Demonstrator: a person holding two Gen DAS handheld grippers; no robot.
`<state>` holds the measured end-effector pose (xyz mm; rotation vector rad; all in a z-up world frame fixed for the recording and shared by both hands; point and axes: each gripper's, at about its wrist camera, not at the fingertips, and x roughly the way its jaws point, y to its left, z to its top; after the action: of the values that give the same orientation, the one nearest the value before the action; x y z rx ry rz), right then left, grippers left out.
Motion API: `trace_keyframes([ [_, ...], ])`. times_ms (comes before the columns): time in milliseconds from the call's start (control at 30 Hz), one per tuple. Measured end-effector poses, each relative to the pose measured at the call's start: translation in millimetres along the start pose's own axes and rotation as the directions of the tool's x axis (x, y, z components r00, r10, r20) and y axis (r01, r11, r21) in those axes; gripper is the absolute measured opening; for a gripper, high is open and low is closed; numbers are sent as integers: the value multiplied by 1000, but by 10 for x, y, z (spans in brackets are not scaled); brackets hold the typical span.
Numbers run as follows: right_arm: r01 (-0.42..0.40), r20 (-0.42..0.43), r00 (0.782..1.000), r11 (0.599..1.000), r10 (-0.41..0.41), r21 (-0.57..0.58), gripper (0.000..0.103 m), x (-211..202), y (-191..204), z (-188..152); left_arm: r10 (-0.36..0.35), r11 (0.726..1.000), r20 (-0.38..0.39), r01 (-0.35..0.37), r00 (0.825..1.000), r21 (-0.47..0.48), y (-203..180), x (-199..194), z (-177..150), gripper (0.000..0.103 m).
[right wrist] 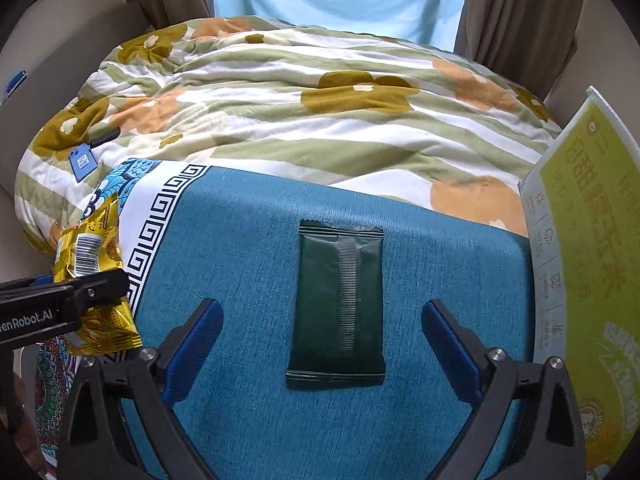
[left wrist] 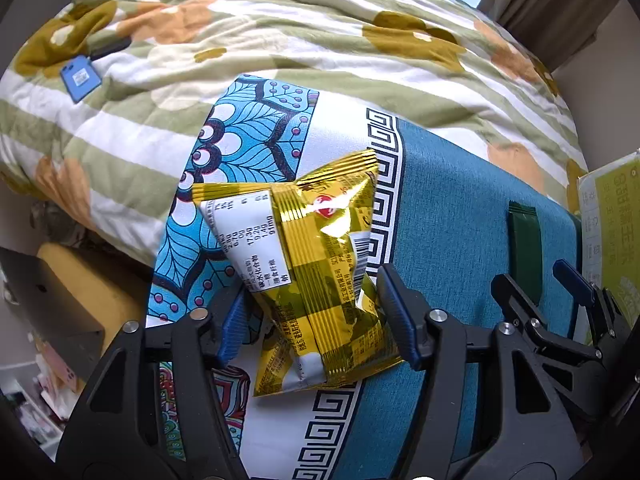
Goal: Organize snacks
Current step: 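Grasp the gold bag with the left gripper while the right grasps the dark green packet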
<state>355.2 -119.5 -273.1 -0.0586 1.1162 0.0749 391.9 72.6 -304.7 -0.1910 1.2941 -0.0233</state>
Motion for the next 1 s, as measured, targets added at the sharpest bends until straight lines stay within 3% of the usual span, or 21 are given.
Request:
trace_keyframes([
  [267,17,-20,1000,1000,-17,3,76,113,-12,-18,10,998,10,-10,1000,55,-22,-26,-17,46],
  [433,6,-12,1000,1000,-6,10,72,138,-43,5,6,998,5,-6,1000,57,-35,-36,-16,45],
  [567,-5,0,1000,1000,5,-1,59,139,-24,25,6,998,5,-7,1000,62,-52,-42,-26,44],
  [667,-18,4,1000,1000,18,-18,43,129,8,40,7,998,6,-7,1000,61,-59,-54,-28,44],
  [1000,-63,0,998,998,63,22,41,51,-10,51,16,997,63,-21,998,75,-71,-416,-97,44],
])
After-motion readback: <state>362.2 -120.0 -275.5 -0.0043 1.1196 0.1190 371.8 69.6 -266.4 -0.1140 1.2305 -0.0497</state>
